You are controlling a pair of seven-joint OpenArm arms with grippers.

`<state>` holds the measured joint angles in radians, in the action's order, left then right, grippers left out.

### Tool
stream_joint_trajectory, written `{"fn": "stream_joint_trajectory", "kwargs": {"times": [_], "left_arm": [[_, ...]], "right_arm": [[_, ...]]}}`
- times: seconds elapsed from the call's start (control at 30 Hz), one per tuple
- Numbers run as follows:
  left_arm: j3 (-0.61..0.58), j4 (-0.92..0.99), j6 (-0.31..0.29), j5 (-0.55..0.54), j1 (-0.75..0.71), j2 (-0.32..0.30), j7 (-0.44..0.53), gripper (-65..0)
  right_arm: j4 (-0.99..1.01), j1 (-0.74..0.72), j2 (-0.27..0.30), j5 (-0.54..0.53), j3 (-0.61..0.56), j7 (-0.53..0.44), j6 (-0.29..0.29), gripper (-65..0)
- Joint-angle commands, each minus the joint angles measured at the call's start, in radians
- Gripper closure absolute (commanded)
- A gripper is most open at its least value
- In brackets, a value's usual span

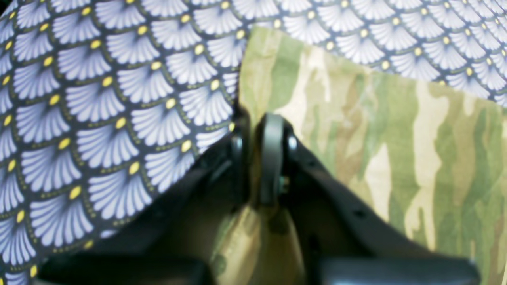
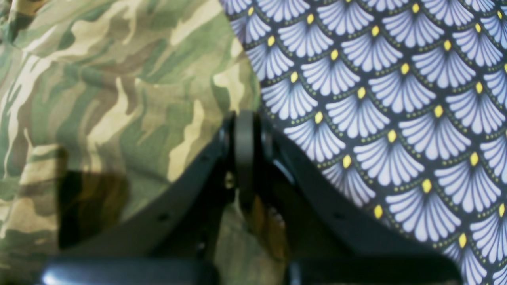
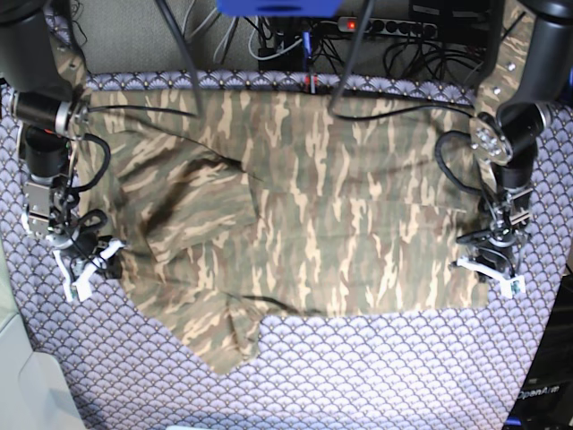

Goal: Fold the T-shirt properly
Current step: 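Close both grippers on the shirt's hem corners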

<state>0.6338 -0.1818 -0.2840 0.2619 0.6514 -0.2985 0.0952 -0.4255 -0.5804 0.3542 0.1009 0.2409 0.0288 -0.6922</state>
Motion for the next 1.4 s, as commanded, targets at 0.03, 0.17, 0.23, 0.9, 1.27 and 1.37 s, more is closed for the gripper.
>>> {"fn": "stream_joint_trajectory", "kwargs": {"times": [0.03, 0.17, 0.23, 0.9, 1.27, 1.37], "left_arm": [[-0.004, -0.003, -0.011, 0.010, 0.015, -0.001, -0.033, -5.0], [-0.004, -0.009, -0.011, 0.010, 0.014, -0.001, -0.033, -4.9], [-0.004, -0.011, -0.013, 0.010, 0.012, -0.001, -0.033, -4.9], [0.002, -0.011, -0.014, 0.001, 0.011, -0.008, -0.033, -4.8], [0.004, -0.015, -0.014, 0.001, 0.023, -0.009, -0.064, 0.0], [0.004, -0.104, -0.014, 0.001, 0.026, -0.001, -0.151, 0.0]], "right_arm": [[-0.016, -0.025, 0.019, -0.010, 0.001, -0.026, -0.006, 0.0], [-0.016, -0.026, 0.019, -0.011, 0.001, -0.028, -0.006, 0.0], [-0.017, -0.028, 0.019, -0.014, 0.004, -0.028, -0.006, 0.0], [-0.293, 0.135, 0.010, -0.013, 0.005, -0.019, -0.006, 0.0], [-0.293, 0.135, 0.010, -0.013, 0.005, -0.019, -0.006, 0.0], [-0.293, 0.135, 0.012, -0.013, 0.005, -0.019, -0.006, 0.0]]}}
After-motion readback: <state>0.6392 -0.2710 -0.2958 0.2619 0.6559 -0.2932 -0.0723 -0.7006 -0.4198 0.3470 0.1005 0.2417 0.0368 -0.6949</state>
